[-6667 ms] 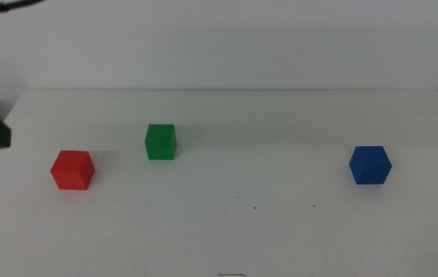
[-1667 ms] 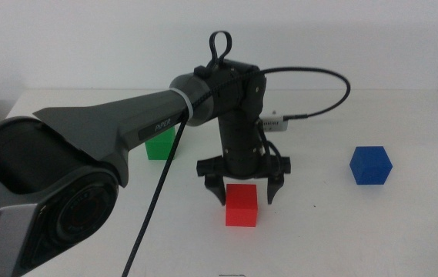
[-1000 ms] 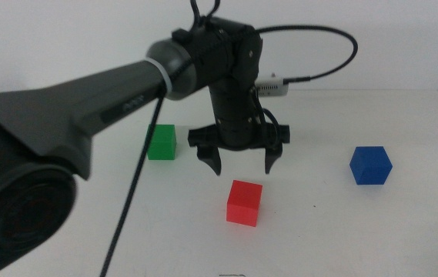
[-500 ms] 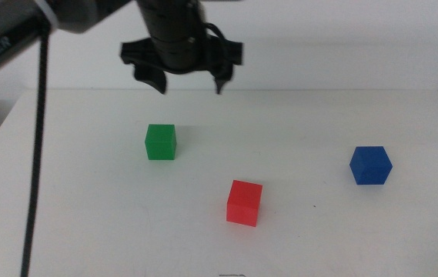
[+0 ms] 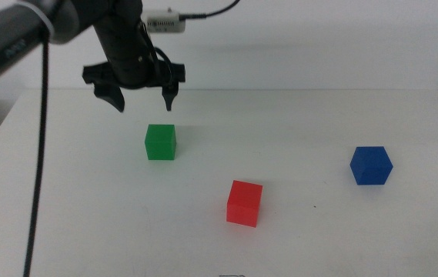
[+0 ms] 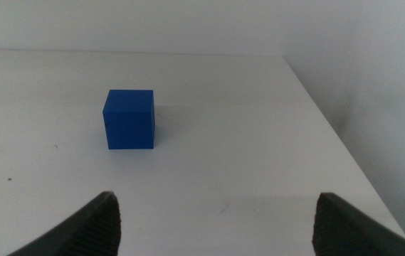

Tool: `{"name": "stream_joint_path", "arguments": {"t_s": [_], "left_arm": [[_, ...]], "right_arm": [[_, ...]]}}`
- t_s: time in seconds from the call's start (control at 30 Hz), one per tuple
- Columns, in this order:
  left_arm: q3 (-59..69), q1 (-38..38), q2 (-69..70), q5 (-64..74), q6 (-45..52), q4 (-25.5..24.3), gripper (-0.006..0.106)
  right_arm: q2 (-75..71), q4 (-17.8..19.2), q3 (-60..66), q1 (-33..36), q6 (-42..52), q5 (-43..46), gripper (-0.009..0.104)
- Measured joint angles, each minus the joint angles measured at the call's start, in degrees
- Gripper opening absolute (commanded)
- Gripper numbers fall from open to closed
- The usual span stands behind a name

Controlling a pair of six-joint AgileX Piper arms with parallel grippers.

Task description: Stack red cubes first, then green, then blue cubes in a specific spot.

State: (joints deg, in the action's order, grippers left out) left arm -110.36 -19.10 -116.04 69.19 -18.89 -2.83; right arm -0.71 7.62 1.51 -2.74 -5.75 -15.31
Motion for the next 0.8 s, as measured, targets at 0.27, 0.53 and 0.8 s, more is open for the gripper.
{"name": "stream_joint_path", "arguments": {"t_s": [0.27,0.53,0.8], "left_arm": [[0.0,2.0,-7.6,-6.3,2.7,2.8,0.093],[0.0,2.2,-11.7,-10.2,2.7,2.8,0.093],[0.0,2.2,-14.1,-11.2,2.9,3.3,0.082]], "right_arm": [[0.0,0.0,0.0,0.0,0.0,0.0,0.094],[0.0,0.0,0.0,0.0,0.0,0.0,0.094],[0.0,0.0,0.0,0.0,0.0,0.0,0.094]]}}
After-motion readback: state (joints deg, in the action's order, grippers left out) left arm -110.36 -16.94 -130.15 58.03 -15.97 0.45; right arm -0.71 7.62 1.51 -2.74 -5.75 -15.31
